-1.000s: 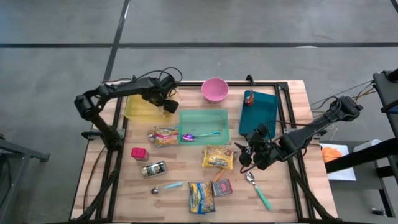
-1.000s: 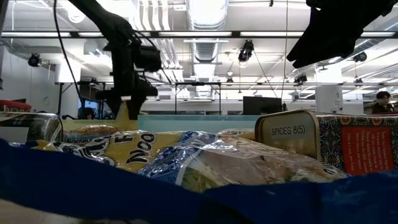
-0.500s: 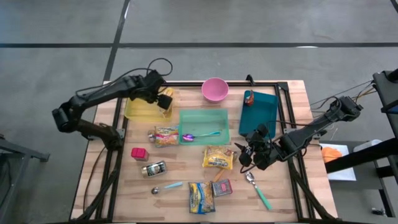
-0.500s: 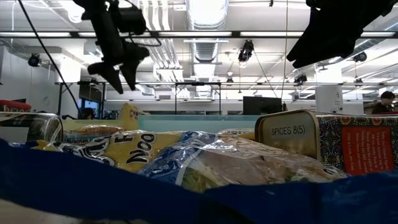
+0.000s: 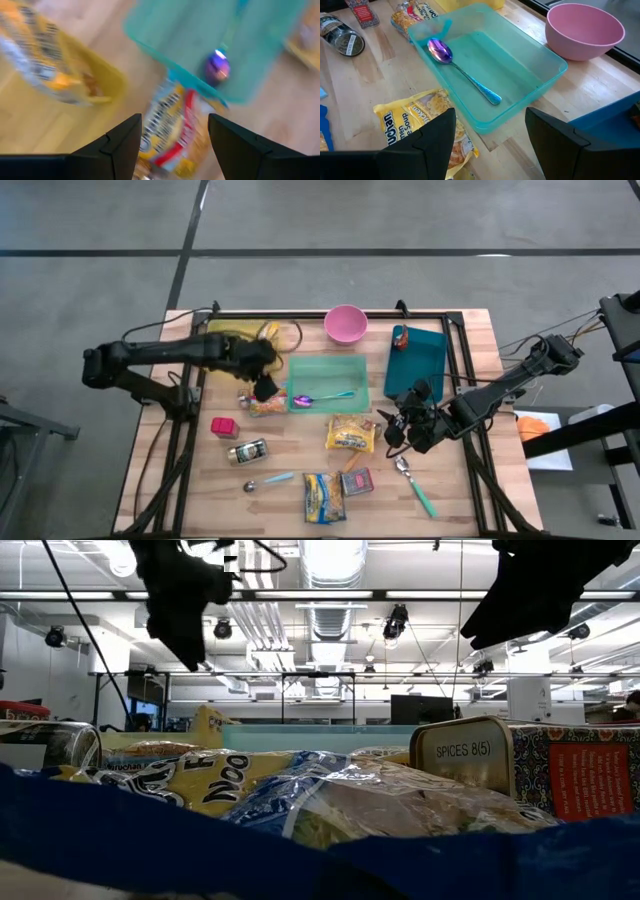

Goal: Pick & Place Food Item
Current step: Put the gold seasoning bottle into the blue bin

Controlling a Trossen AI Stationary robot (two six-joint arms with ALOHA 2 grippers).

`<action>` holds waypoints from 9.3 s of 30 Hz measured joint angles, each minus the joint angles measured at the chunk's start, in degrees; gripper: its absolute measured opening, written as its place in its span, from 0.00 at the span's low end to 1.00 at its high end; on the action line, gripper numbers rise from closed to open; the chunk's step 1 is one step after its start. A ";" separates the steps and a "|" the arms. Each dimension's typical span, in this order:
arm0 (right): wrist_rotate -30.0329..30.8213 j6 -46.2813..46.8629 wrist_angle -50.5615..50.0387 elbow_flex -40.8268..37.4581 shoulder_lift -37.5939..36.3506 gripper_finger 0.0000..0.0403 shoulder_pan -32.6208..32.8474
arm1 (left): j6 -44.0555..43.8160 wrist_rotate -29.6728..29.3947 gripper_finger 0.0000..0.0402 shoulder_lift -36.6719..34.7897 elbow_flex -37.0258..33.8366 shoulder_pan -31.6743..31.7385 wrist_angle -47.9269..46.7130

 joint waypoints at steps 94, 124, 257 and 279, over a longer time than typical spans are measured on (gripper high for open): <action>-9.35 -14.58 12.04 0.04 0.00 0.59 0.02 | -23.90 0.17 0.93 8.32 -17.79 -44.67 15.05; -14.08 -23.29 16.61 0.00 -0.02 0.59 0.15 | -23.79 5.31 0.70 16.80 -17.20 -41.32 19.29; -10.76 -35.58 17.69 29.40 26.67 0.59 4.15 | -10.24 4.46 0.69 16.85 -13.13 -27.73 27.63; -10.86 -34.76 18.08 29.24 26.67 0.59 3.88 | -13.38 -5.32 0.69 16.85 -28.03 -31.54 56.34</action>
